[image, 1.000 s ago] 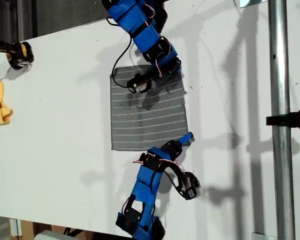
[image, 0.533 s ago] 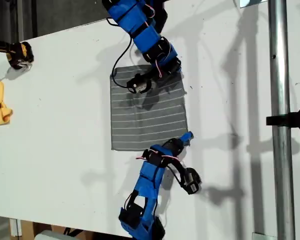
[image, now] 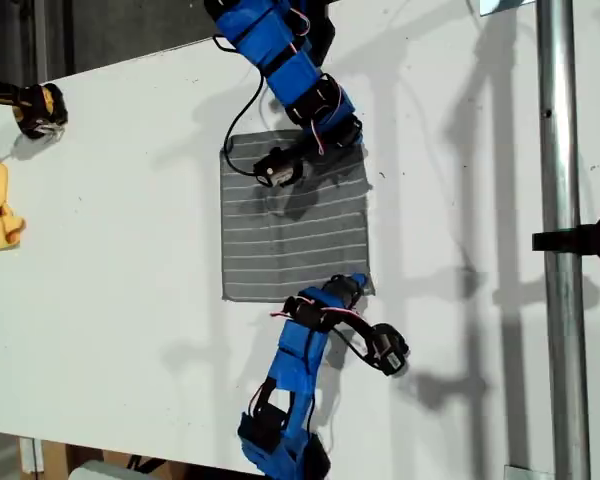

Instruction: Grasp corners of a towel and fold twice.

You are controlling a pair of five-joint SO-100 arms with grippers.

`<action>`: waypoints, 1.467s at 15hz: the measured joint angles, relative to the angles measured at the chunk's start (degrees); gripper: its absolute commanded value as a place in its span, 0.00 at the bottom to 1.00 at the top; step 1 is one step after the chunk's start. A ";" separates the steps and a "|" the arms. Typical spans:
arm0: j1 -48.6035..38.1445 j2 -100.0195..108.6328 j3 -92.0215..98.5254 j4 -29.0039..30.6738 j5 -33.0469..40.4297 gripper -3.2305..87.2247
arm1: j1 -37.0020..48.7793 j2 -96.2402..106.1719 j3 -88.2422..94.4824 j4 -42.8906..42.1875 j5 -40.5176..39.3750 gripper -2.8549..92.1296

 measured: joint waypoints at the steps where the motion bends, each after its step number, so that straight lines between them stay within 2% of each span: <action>1: 0.00 -0.62 -0.62 -0.26 -0.97 0.10 | 0.00 0.00 -0.35 -0.09 0.00 0.03; 3: 0.00 -1.58 -1.49 -0.09 -1.85 0.02 | -0.26 -0.09 -0.62 -0.35 0.00 0.03; 8: -0.09 -0.35 -2.20 3.78 -2.55 0.01 | -0.26 -0.09 -2.11 0.79 -0.26 0.03; 14: 1.14 10.46 -2.02 9.93 3.43 0.01 | -2.02 -0.18 -21.45 16.87 -3.87 0.03; 18: 3.16 19.25 -0.53 10.90 5.89 0.01 | -2.90 -1.85 -34.37 21.45 -9.14 0.03; 22: 3.25 19.78 1.85 11.16 3.87 0.01 | -1.67 -2.20 -35.60 26.02 -9.49 0.03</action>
